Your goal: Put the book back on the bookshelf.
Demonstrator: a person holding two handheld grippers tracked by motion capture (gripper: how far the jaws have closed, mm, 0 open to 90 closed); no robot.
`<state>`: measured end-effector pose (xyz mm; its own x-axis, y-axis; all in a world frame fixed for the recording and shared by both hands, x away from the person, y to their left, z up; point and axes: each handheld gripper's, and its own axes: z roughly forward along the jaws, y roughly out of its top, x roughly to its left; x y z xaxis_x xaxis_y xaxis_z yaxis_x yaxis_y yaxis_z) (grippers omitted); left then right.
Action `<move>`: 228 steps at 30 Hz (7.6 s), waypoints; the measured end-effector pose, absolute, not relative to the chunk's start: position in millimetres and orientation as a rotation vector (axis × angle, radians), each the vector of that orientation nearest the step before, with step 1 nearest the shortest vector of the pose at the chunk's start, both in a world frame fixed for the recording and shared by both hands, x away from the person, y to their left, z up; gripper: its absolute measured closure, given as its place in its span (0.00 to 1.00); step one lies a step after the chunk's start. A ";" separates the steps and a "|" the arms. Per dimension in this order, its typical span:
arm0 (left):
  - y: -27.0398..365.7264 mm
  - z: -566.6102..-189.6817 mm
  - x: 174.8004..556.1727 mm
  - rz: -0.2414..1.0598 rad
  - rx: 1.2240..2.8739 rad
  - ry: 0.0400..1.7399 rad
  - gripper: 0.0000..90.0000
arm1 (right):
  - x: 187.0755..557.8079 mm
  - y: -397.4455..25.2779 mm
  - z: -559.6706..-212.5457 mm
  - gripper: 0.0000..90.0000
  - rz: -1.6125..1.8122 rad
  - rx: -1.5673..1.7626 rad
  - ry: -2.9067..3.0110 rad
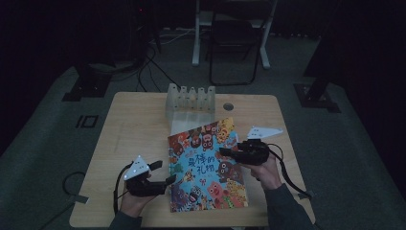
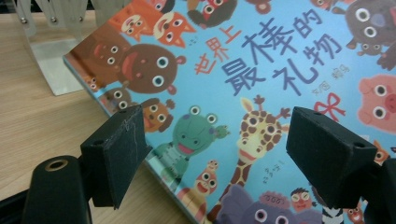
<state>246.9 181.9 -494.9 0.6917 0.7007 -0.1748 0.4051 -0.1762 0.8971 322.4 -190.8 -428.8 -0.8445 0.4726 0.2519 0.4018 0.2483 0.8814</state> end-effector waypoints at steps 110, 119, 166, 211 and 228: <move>156.2 -457.7 324.1 0.332 1.805 0.782 0.32 | 316.7 -246.5 -425.4 0.69 1.608 0.641 2.426; 150.0 -441.7 311.9 0.359 1.787 0.707 0.32 | 325.3 -257.4 -438.3 0.60 1.557 0.730 2.420; 151.3 -431.6 273.6 0.325 1.664 0.465 0.66 | 303.9 -284.3 -458.8 0.48 1.549 0.706 2.220; 112.5 -468.8 269.2 0.221 1.727 0.380 0.53 | 297.8 -297.4 -487.7 0.47 1.533 0.817 2.239; 104.9 -477.3 270.0 0.210 1.768 0.399 0.47 | 295.0 -300.9 -497.7 0.46 1.527 0.849 2.245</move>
